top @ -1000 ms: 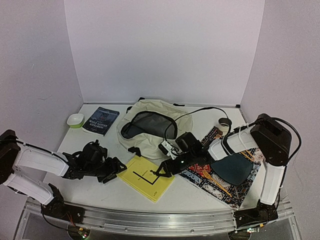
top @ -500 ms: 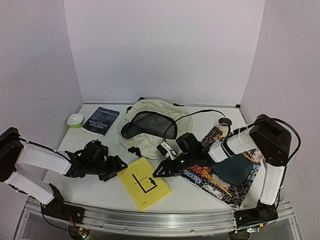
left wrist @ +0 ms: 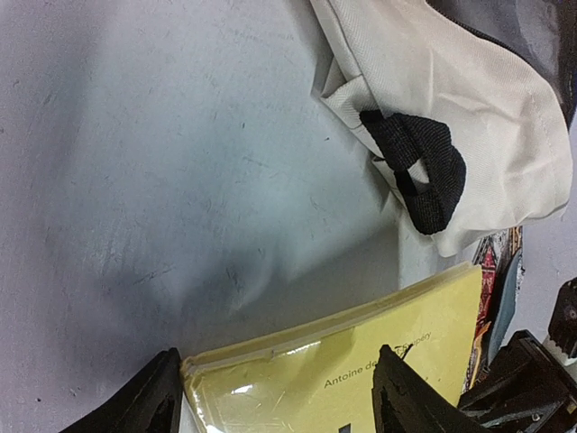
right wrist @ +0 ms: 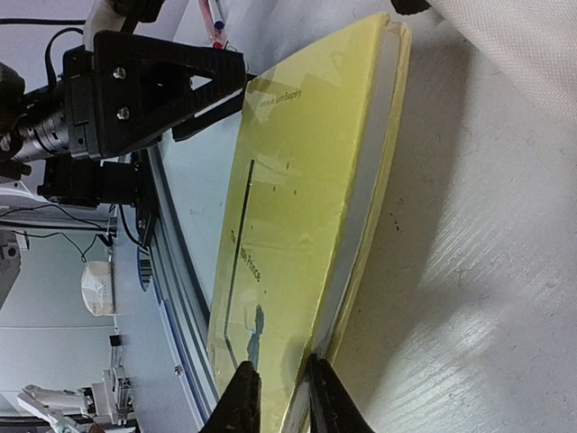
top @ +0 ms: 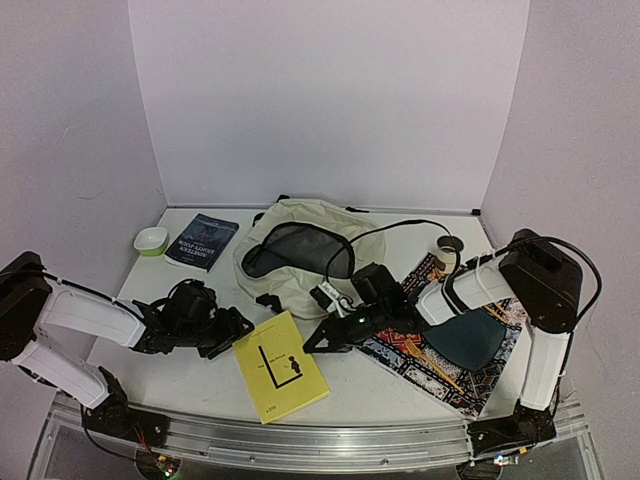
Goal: Pack the student bag
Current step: Adjust the book at the center of the board.
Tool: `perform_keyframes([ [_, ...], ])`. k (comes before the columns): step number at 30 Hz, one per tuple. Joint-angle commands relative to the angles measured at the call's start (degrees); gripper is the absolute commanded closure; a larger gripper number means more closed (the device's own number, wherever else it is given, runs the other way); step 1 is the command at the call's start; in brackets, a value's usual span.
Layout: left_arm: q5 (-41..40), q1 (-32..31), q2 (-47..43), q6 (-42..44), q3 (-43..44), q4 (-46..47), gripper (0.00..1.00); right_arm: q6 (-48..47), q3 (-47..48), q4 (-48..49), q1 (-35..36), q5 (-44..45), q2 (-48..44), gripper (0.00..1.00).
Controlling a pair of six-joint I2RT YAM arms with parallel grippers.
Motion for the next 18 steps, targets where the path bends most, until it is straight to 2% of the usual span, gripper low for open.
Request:
perform_keyframes([
  [1, 5.4, -1.6, 1.1, -2.0, -0.2, 5.1, 0.27, 1.8, 4.5, 8.7, 1.5, -2.4, -0.4, 0.87],
  [7, 4.6, -1.8, 0.1, -1.4, -0.6, 5.7, 0.26, 4.0, 5.1, 9.0, 1.5, -1.1, 0.4, 0.99],
  [18, 3.8, -2.0, -2.2, 3.1, -1.8, 5.5, 0.21, 5.6, 5.6, 8.9, 1.5, -0.6, 1.5, 1.0],
])
